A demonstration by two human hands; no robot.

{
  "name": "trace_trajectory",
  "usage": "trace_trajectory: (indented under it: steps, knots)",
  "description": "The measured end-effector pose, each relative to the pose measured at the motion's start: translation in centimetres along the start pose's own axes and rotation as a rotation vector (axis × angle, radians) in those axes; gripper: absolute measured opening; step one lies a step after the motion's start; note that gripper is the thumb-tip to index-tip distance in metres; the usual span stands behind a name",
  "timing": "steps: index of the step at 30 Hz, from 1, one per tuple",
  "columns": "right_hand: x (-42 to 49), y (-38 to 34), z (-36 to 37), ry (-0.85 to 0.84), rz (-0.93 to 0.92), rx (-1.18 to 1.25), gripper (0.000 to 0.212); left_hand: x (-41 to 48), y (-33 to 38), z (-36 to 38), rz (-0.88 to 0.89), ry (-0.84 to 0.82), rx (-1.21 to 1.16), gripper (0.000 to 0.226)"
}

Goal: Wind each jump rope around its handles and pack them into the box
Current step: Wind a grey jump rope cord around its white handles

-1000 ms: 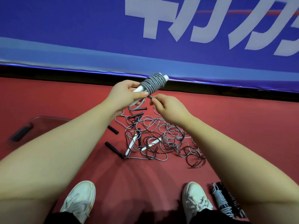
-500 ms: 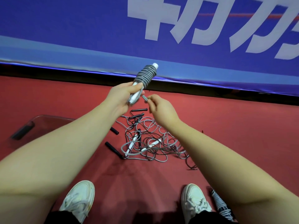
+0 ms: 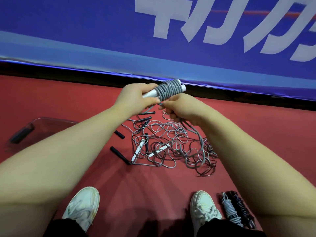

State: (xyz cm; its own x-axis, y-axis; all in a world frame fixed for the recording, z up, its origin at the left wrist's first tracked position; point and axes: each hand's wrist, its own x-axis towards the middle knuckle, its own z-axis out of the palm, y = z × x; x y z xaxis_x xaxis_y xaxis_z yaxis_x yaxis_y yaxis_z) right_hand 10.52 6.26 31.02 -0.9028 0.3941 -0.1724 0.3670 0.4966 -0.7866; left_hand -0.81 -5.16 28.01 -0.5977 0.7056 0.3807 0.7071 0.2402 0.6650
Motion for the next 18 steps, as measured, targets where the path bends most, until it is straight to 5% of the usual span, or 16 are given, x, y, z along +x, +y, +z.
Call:
trace_trajectory:
  steps: [3,7,11,18]
  knots:
    - [-0.3,0.2,0.0,0.079,0.010,-0.254,0.023,-0.3,0.6,0.0,0.051,-0.080,0.072,0.040]
    - [-0.5,0.3,-0.3,0.071,0.043,0.000,0.030,-0.2,1.0,-0.6,0.031,-0.141,0.056,0.058]
    - [-0.5,-0.2,-0.3,0.042,0.059,0.032,0.031,-0.1,1.2,0.0,0.039,-0.077,0.183,0.054]
    - [-0.8,-0.2,-0.7,-0.002,0.081,-0.248,0.033,0.1,1.3,0.9,0.035,-0.032,0.466,0.030]
